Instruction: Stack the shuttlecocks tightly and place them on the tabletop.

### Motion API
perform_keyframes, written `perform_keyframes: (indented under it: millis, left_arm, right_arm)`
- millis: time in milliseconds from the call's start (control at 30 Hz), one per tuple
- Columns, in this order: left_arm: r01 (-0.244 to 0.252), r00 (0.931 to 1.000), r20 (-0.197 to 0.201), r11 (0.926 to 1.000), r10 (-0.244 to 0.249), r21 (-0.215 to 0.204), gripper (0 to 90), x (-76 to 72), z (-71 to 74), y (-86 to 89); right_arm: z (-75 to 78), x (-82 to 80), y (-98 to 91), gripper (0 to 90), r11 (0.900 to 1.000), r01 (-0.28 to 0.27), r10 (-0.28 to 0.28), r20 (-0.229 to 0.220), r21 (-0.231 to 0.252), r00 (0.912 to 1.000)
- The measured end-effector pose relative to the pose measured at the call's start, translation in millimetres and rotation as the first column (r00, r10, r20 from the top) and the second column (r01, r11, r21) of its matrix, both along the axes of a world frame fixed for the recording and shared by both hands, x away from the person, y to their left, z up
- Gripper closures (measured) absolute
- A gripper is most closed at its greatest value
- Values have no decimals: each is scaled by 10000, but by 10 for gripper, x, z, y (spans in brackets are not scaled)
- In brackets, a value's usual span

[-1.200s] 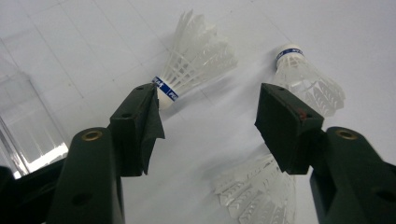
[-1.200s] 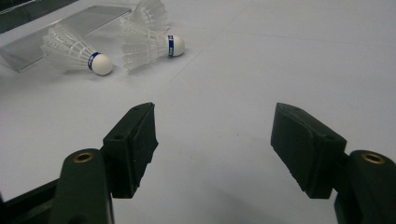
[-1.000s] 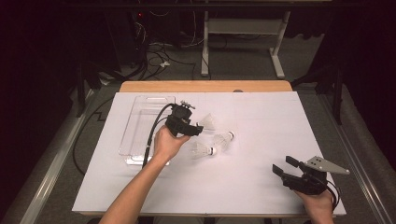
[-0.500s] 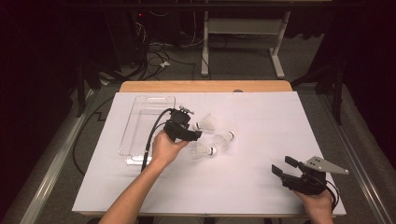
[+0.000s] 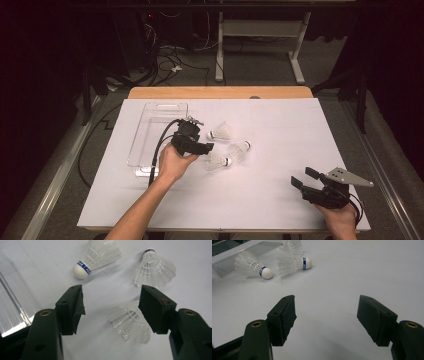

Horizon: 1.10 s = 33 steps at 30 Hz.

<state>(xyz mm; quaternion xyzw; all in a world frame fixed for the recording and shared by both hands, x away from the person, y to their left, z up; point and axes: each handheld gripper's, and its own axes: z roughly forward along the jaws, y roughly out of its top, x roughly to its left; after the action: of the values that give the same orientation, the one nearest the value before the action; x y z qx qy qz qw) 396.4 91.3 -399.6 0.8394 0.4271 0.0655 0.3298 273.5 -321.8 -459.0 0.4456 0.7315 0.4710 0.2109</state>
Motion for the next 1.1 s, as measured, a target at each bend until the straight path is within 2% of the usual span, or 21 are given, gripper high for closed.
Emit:
perform_keyframes:
  millis: [367,600,967,1100]
  left_arm:
    - [-81,10000,47,10000,81,-49,356,-102,12,117]
    - [-72,9998,182,9998,75,-187,356,-241,48,203]
    - [177,9995,270,9997,-172,-192,357,-392,26,210]
    - [292,9994,174,9992,-287,-263,358,-441,12,218]
  right_arm:
    - [4,-4,2,316,10000,6,-6,11,-5,10000]
    - [6,-6,1,315,10000,-34,34,24,22,10000]
    - [9,-10,5,315,10000,-57,57,43,-1,10000]
    - [10,-12,4,315,10000,-55,55,38,-1,10000]
